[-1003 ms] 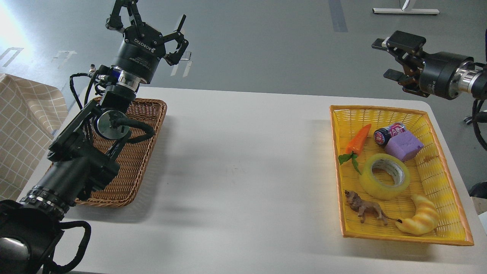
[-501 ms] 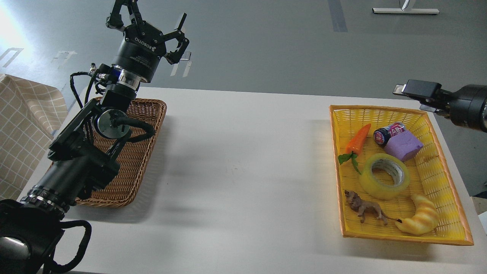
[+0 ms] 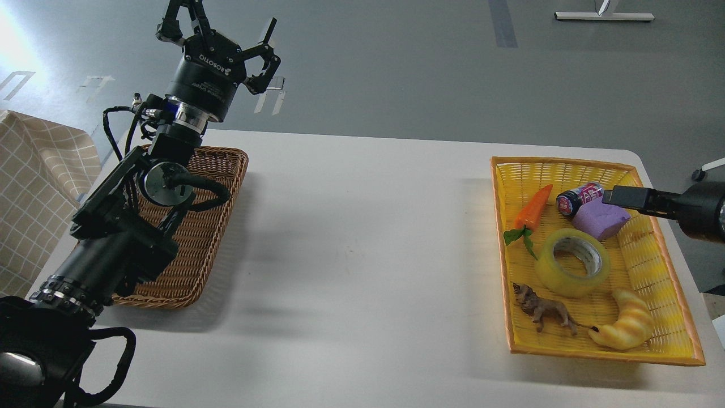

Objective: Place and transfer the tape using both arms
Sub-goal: 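Move the right gripper down into the yellow basket toward the tape roll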

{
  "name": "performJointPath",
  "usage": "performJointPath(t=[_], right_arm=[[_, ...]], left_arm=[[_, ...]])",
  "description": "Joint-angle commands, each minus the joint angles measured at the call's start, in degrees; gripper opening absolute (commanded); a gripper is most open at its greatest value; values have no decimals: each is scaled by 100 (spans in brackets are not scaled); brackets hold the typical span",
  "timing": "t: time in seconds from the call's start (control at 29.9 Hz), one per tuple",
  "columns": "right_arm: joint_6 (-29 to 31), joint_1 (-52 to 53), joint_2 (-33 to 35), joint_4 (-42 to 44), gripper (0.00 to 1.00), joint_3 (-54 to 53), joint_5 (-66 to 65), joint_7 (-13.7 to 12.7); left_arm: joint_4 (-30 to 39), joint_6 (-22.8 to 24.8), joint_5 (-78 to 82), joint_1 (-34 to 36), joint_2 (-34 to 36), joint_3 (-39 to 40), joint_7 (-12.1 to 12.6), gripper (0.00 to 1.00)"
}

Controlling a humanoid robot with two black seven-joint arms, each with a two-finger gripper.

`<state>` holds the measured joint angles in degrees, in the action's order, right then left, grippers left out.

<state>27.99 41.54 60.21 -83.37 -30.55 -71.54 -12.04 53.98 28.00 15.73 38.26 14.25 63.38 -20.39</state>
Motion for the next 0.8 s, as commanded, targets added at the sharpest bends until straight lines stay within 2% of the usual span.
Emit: performJointPath(t=[0.0,0.23,0.4,0.77], right_arm=[[1,-129,-62,-39,96,5,-412,-9],[1,-409,-281,-21,90,5,-825,-123],[1,-621,-474,5,89,14,-1019,-193],[1,-665,-624,163,83,40,-1169,-202]], left_arm=[[-1,0,0,-11,17,-1,0,98],[-1,0,0,-29,43,-1,0,98],[-1,0,-9,-29,43,8,0,98],[-10,0,-9,-29,43,8,-9,98]])
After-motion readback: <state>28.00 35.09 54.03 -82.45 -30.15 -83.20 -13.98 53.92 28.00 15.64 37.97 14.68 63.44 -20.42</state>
